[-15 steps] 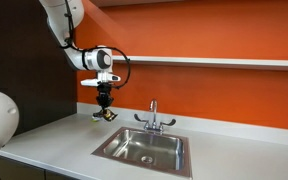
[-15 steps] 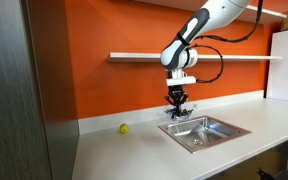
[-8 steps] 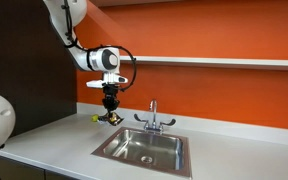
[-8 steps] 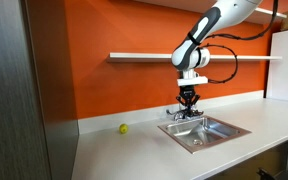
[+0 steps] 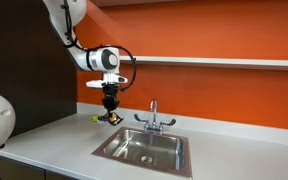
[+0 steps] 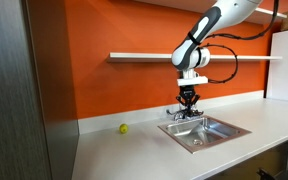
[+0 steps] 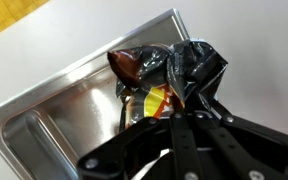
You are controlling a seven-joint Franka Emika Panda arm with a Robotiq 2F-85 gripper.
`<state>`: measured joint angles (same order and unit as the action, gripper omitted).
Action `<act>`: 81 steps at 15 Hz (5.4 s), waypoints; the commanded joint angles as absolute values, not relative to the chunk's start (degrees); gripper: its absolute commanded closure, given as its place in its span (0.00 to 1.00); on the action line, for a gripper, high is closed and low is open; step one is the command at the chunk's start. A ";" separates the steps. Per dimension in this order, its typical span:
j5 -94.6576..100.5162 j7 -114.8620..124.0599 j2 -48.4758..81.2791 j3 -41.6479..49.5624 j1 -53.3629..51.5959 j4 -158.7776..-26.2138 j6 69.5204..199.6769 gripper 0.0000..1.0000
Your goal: Pick up the object from the counter and put it in the sink
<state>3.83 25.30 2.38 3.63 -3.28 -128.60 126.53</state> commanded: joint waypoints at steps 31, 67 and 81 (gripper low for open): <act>-2.42 24.88 33.77 9.61 2.68 -110.66 139.13 0.99; -0.54 9.37 29.98 7.44 2.56 -112.32 133.15 0.00; 5.48 11.04 0.01 5.02 -1.57 -143.14 130.21 0.00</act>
<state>3.34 8.49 8.99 6.32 -1.60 -135.49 132.55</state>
